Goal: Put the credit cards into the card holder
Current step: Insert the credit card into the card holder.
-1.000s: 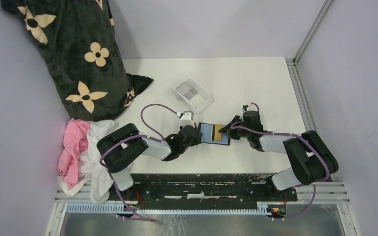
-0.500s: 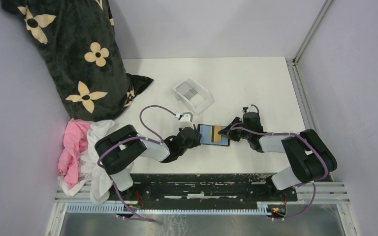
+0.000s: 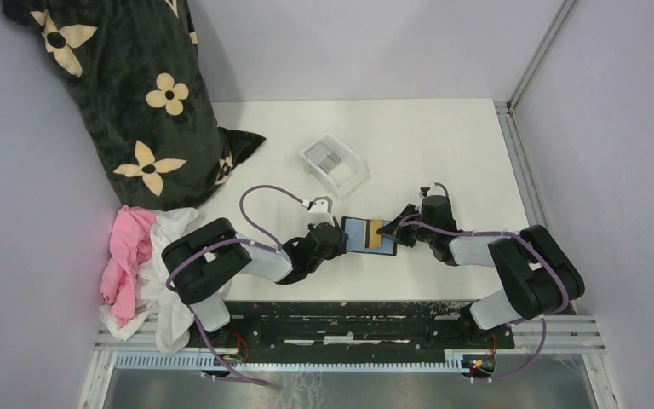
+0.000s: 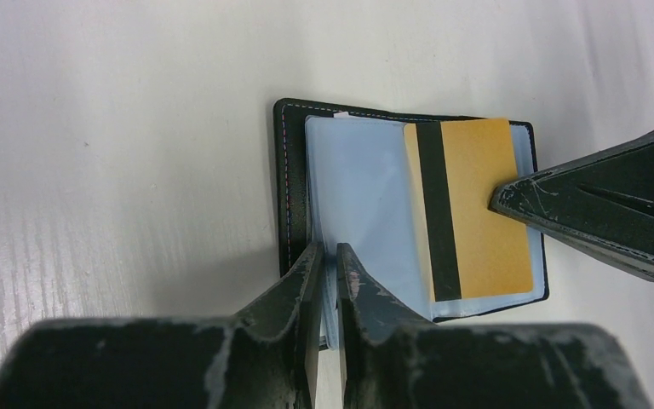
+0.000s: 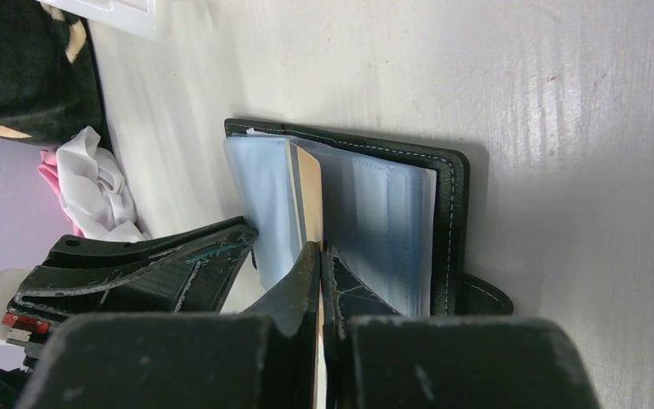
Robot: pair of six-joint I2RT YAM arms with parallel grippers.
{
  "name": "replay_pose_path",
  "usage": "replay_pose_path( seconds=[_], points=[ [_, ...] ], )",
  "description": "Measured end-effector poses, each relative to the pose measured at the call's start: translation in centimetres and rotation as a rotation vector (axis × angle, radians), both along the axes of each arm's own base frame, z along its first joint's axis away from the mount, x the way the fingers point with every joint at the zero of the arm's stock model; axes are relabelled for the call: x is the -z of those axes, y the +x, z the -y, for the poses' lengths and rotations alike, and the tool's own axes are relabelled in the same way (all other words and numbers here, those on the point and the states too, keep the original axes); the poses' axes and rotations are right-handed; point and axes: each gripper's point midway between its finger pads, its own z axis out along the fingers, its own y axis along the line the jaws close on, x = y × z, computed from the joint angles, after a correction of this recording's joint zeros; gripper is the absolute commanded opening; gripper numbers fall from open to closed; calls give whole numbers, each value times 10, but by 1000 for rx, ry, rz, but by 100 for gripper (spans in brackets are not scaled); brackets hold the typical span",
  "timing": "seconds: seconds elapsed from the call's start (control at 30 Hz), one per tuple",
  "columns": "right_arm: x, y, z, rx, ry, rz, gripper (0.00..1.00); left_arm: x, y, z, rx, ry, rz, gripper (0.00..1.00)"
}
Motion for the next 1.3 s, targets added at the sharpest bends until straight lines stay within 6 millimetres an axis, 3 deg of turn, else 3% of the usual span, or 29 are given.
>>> replay_pose_path(
  seconds=[0.7,1.3],
  points=[
    [-5,-11,5,8,22,-15,1,3,-1,-1,-25,-23,-14,25],
    [3,-1,-3,20,98,-21,1,7,-1,1,-32,-36,-19,34]
  ],
)
